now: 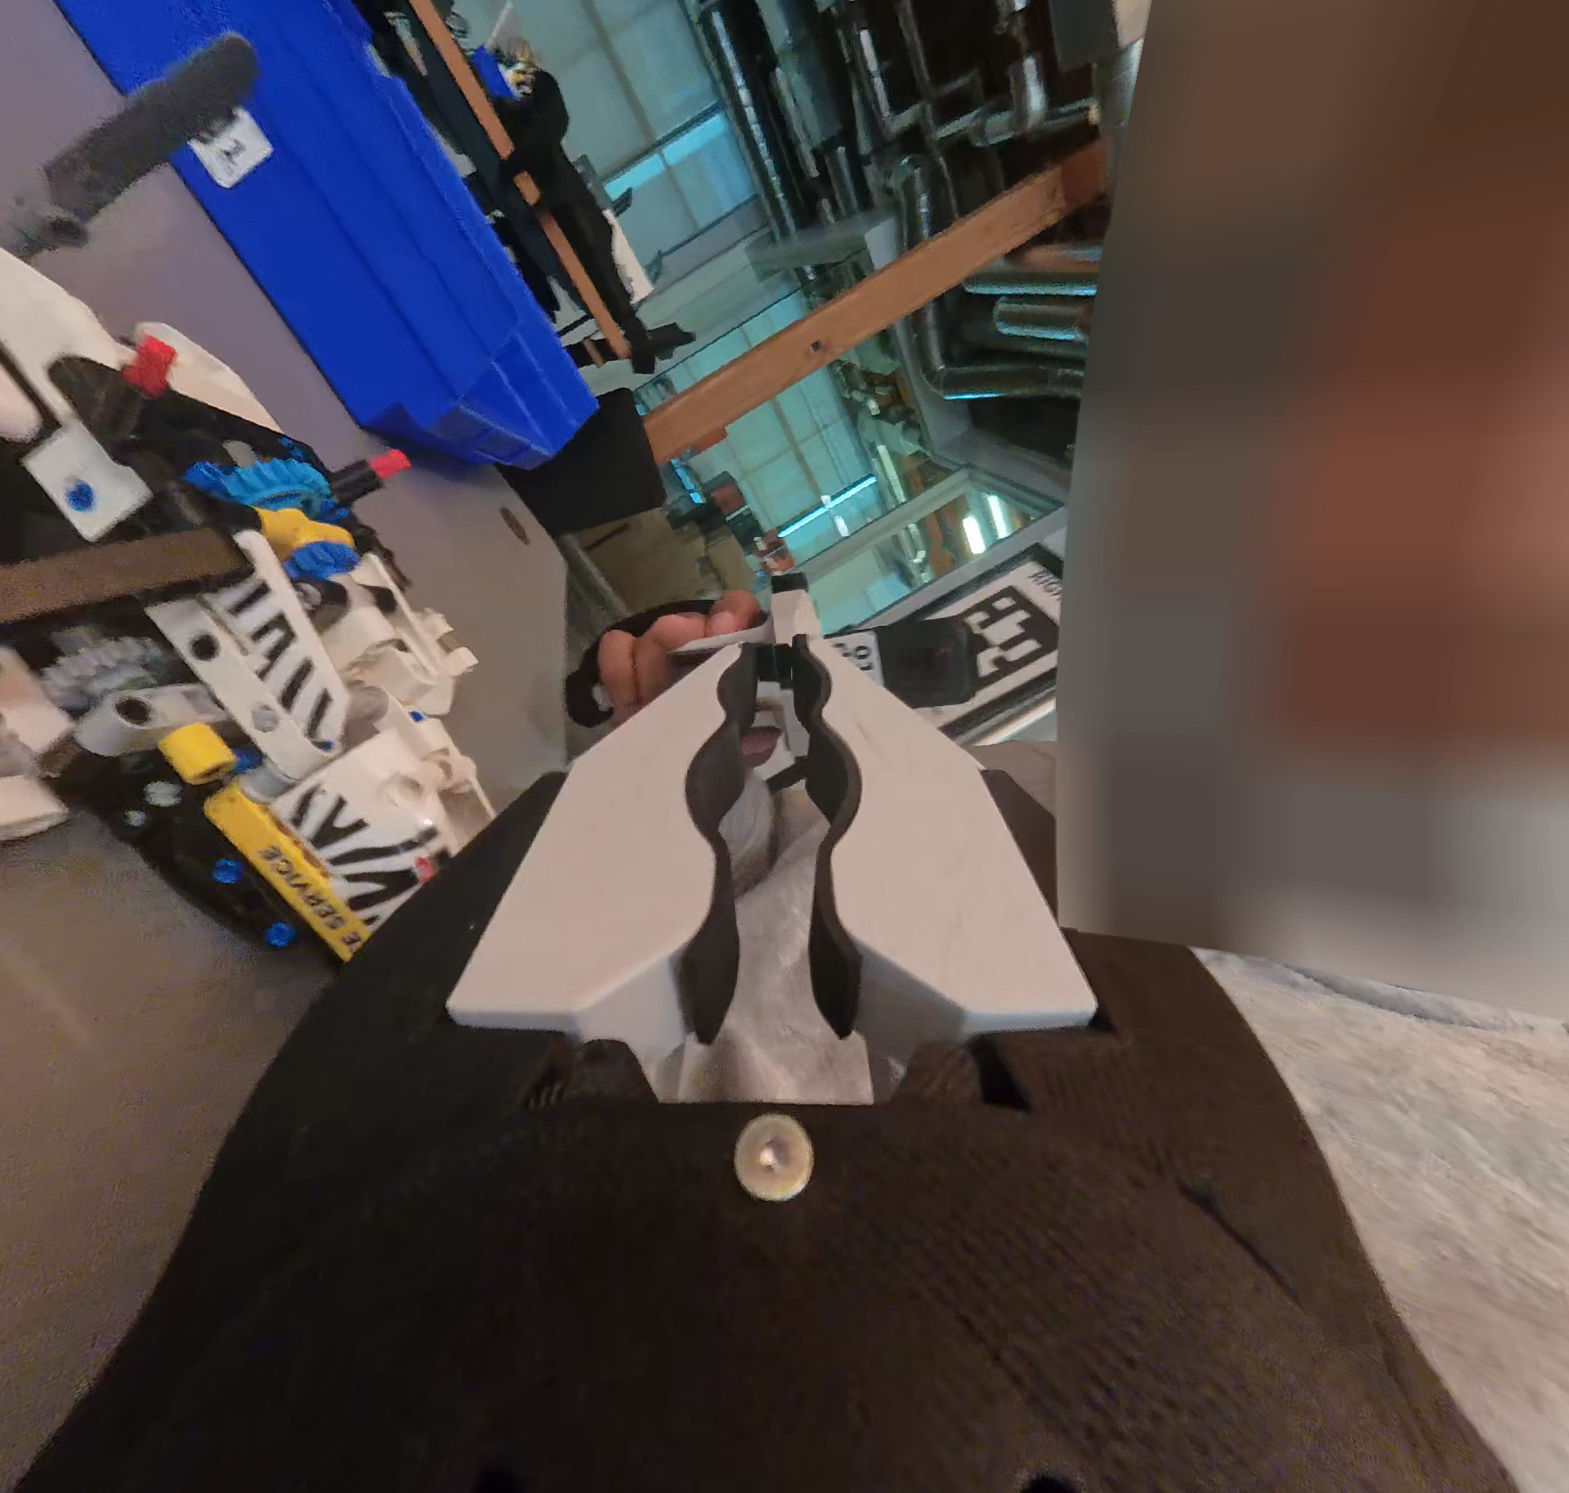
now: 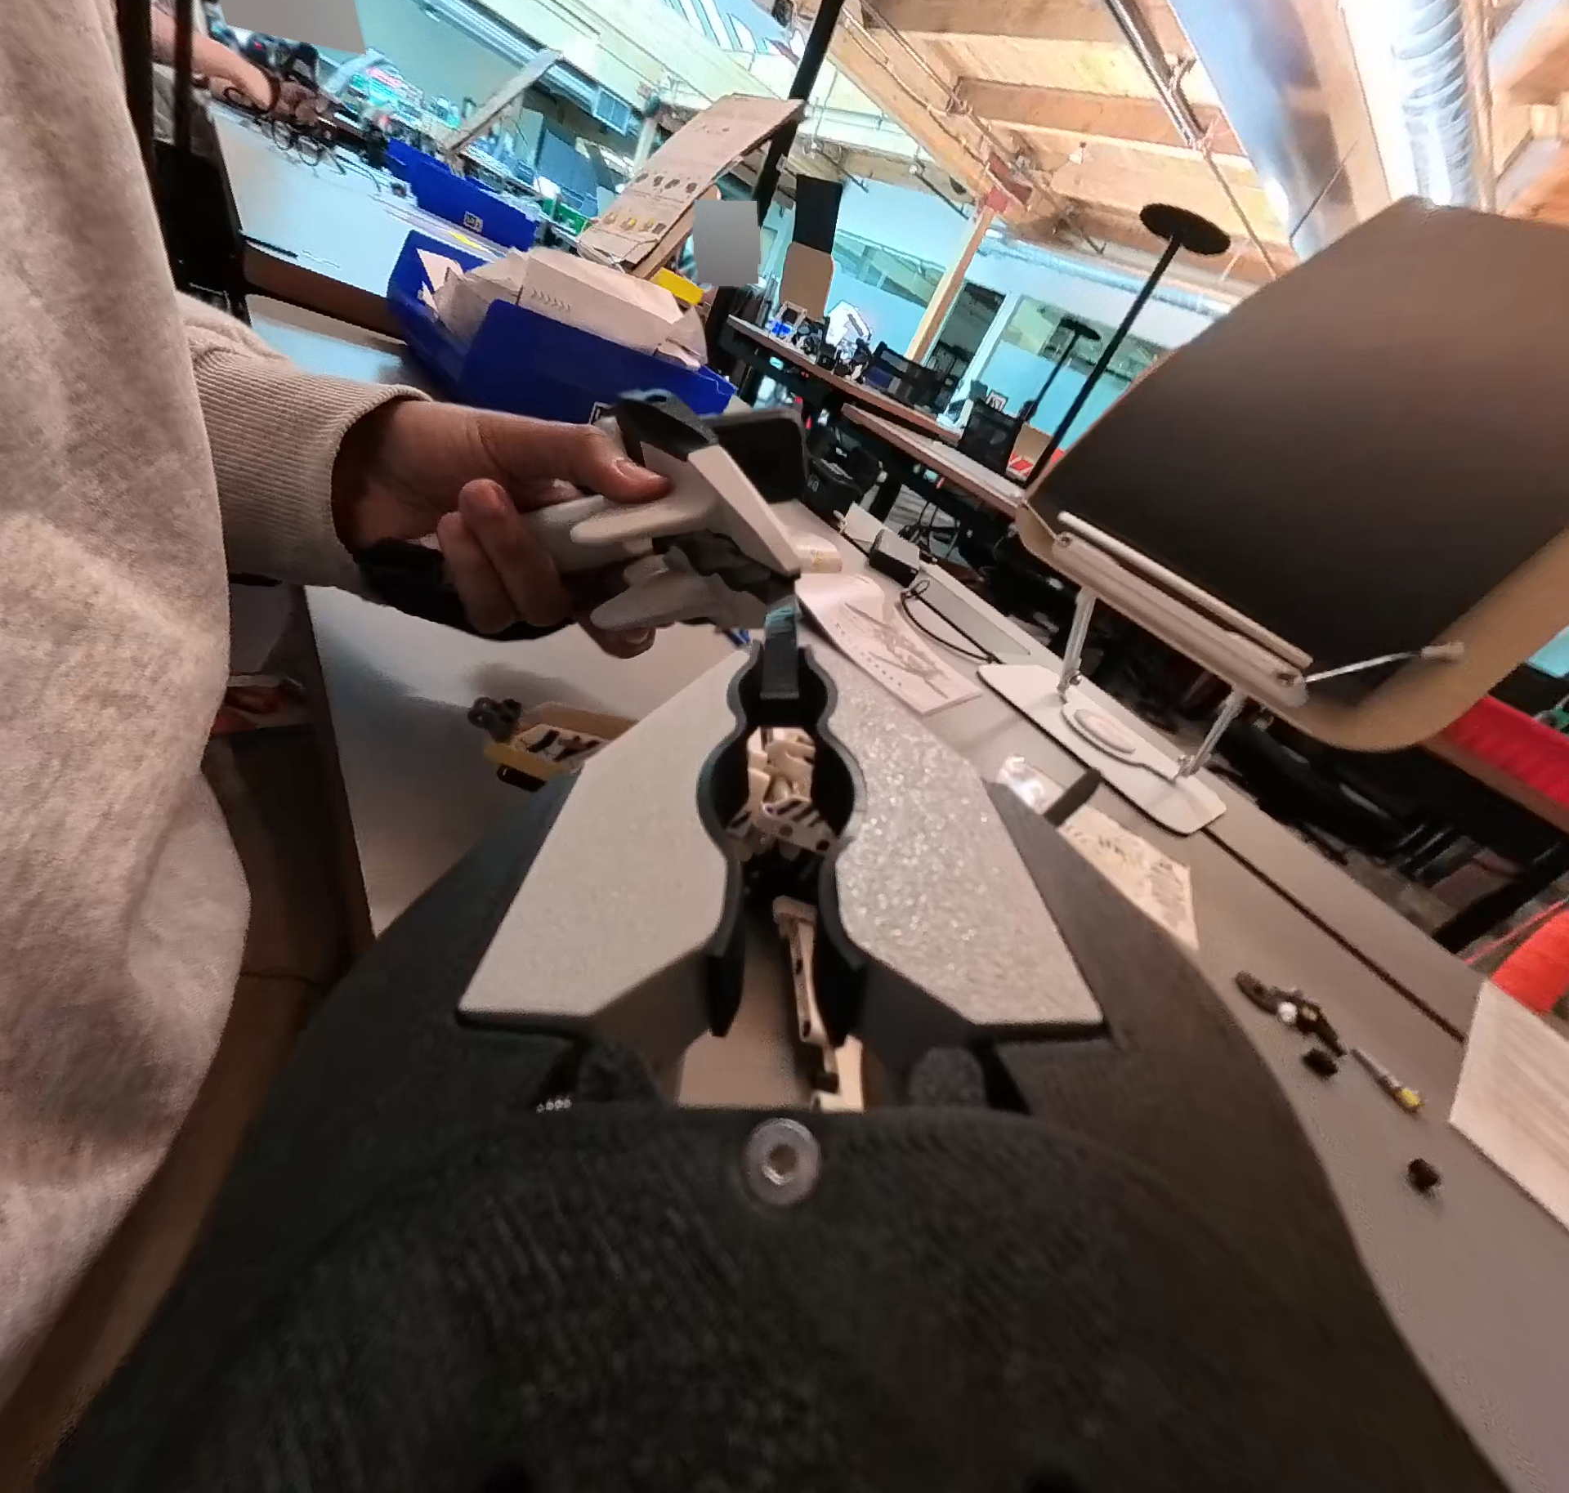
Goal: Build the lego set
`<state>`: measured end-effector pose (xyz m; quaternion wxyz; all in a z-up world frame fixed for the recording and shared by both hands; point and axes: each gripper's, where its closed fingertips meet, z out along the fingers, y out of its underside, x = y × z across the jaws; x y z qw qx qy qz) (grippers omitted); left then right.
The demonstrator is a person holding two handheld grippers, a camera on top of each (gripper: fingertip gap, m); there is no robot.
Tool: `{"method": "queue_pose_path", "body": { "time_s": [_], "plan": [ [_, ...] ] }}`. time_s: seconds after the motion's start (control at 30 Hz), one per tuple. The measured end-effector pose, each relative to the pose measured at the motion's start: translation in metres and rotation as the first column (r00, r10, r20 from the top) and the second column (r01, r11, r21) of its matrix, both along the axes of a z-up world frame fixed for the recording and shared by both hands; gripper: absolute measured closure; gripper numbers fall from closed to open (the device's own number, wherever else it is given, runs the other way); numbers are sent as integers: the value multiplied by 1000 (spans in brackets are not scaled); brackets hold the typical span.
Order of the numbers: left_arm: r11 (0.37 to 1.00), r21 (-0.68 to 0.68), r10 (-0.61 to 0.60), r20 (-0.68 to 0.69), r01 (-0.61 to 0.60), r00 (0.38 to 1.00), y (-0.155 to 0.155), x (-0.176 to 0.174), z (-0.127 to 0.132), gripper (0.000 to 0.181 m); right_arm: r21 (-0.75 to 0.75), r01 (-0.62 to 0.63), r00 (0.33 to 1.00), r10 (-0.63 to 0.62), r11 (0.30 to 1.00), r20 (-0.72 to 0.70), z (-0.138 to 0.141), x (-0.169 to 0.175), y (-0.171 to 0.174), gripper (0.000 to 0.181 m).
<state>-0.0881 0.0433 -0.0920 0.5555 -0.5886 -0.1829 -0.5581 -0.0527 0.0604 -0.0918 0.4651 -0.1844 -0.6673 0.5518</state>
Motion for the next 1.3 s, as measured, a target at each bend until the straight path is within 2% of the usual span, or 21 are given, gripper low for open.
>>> {"method": "queue_pose_path", "body": {
  "time_s": [0.13,0.2,0.3,0.4,0.5,0.63,0.73,0.83,1.0,1.3],
  "plan": [
    [991,-74,95,-188,-110,978,12,-18,-9,147,-57,43,995,-37,997,97,-13,-8,22,178],
    [979,-97,133,-353,-178,926,18,-27,-14,135,-77,70,976,-52,995,210,-29,-15,36,176],
    [962,-113,123,-635,-250,762,29,-37,-27,118,-88,91,948,-59,992,311,-47,-20,51,176],
    [960,-132,34,-821,-248,570,41,-46,-39,101,-117,63,940,-19,991,341,-48,-22,53,176],
    [975,-135,-48,-904,-177,426,52,-49,-41,93,-117,41,932,4,992,363,-51,-26,56,176],
    [974,-217,-198,-950,-57,242,62,-53,-57,88,-140,4,930,48,990,364,-49,-25,57,175],
    [961,-269,-277,-947,65,164,63,-48,-65,88,-172,-8,925,72,985,373,-48,-25,58,176],
    [940,-308,-326,-937,146,124,65,-46,-71,88,-187,-16,911,91,982,402,-50,-26,58,176],
    [905,-364,-396,-911,221,119,66,-44,-82,94,-188,-10,889,94,982,448,-55,-30,58,176],
    [888,-361,-419,-890,285,180,63,-40,-82,108,-224,-4,879,110,975,465,-55,-30,61,176]
  ]
}}
